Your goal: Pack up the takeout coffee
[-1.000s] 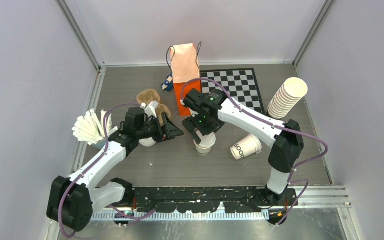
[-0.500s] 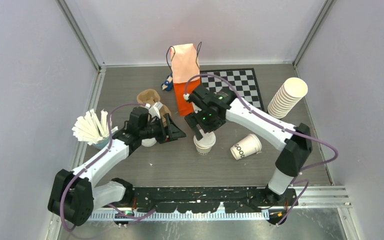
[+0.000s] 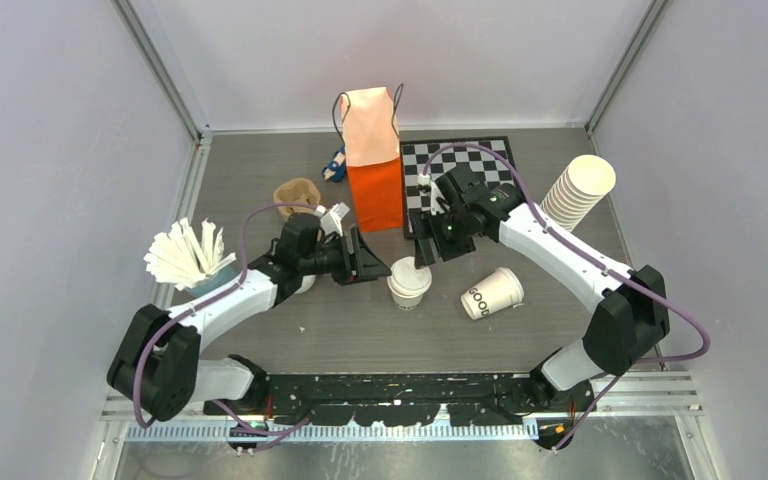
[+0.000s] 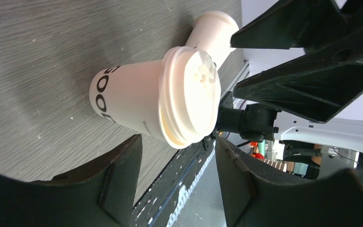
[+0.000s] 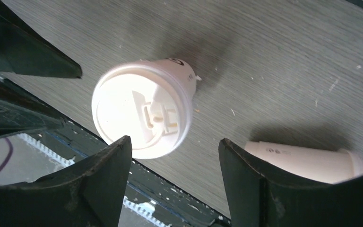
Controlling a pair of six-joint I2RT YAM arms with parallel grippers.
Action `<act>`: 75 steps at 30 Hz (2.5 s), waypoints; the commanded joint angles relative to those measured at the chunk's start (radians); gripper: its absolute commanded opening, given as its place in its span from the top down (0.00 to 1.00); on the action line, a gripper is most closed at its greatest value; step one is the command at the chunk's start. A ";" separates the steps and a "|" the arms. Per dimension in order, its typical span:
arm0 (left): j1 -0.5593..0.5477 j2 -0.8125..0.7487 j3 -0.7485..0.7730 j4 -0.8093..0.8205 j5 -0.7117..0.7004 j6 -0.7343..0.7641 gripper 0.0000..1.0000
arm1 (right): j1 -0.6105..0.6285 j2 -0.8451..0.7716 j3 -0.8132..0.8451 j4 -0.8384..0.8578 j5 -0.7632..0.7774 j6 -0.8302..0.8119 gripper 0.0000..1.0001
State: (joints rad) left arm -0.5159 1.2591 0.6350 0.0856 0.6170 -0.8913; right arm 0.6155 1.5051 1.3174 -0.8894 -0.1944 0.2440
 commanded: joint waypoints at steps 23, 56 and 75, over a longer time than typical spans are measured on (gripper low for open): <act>-0.040 0.064 -0.039 0.206 0.036 -0.066 0.48 | -0.021 0.027 -0.078 0.163 -0.164 0.031 0.41; -0.058 0.085 -0.060 0.111 -0.037 0.005 0.73 | -0.021 -0.004 -0.153 0.202 -0.150 0.057 0.48; -0.076 0.146 -0.114 0.110 -0.136 0.096 0.74 | -0.073 -0.036 -0.362 0.343 -0.159 0.075 0.52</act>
State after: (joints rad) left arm -0.5804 1.3460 0.5812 0.2584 0.5797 -0.8772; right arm 0.5575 1.4586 1.0191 -0.5236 -0.4084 0.3386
